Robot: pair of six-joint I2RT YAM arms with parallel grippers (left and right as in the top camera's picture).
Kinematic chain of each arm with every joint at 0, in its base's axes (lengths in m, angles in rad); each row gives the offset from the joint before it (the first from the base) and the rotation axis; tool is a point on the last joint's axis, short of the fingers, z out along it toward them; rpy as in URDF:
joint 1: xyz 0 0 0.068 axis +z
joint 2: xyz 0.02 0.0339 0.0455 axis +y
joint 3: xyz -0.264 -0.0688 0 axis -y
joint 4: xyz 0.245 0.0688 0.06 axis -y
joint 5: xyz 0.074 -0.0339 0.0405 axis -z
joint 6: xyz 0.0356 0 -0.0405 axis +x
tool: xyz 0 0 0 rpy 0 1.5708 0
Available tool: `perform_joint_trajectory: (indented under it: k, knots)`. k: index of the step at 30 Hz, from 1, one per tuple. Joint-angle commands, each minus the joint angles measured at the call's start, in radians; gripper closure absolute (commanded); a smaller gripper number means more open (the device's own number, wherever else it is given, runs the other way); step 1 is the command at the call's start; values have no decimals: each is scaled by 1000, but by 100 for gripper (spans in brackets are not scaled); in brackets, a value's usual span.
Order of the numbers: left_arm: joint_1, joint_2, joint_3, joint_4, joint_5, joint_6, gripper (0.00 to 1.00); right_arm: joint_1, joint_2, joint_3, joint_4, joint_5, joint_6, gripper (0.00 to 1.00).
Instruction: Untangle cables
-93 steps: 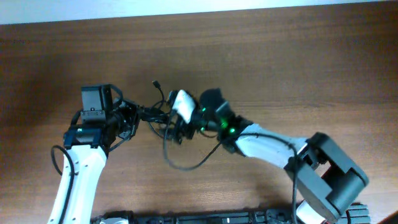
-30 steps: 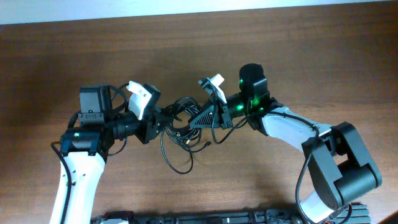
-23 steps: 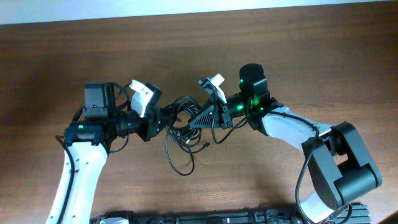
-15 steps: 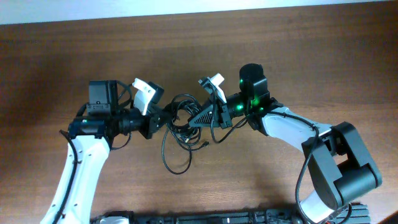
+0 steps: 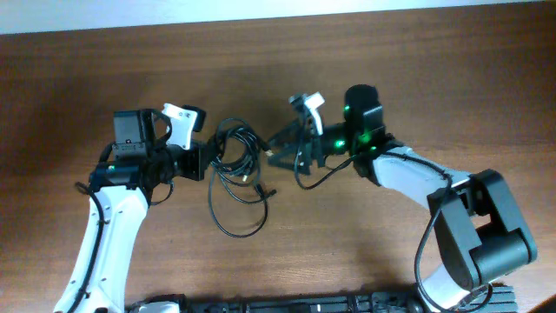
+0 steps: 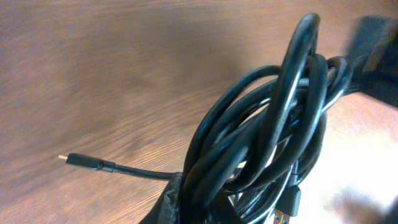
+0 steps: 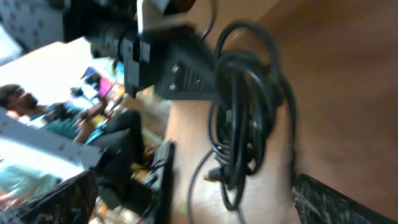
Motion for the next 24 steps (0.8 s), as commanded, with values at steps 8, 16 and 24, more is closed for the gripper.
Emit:
perform_joint_trajectory:
  k: [8, 16, 24]
  knots:
    - [-92, 6, -2, 59, -127, -223, 100, 157, -13, 3, 163, 323, 322, 39]
    - [-179, 6, -2, 95, -66, -204, 100, 199, -11, 3, 163, 541, 443, 39]
    - [-180, 6, -2, 132, 263, -59, 100, 199, -11, 3, 163, 574, 443, 52]
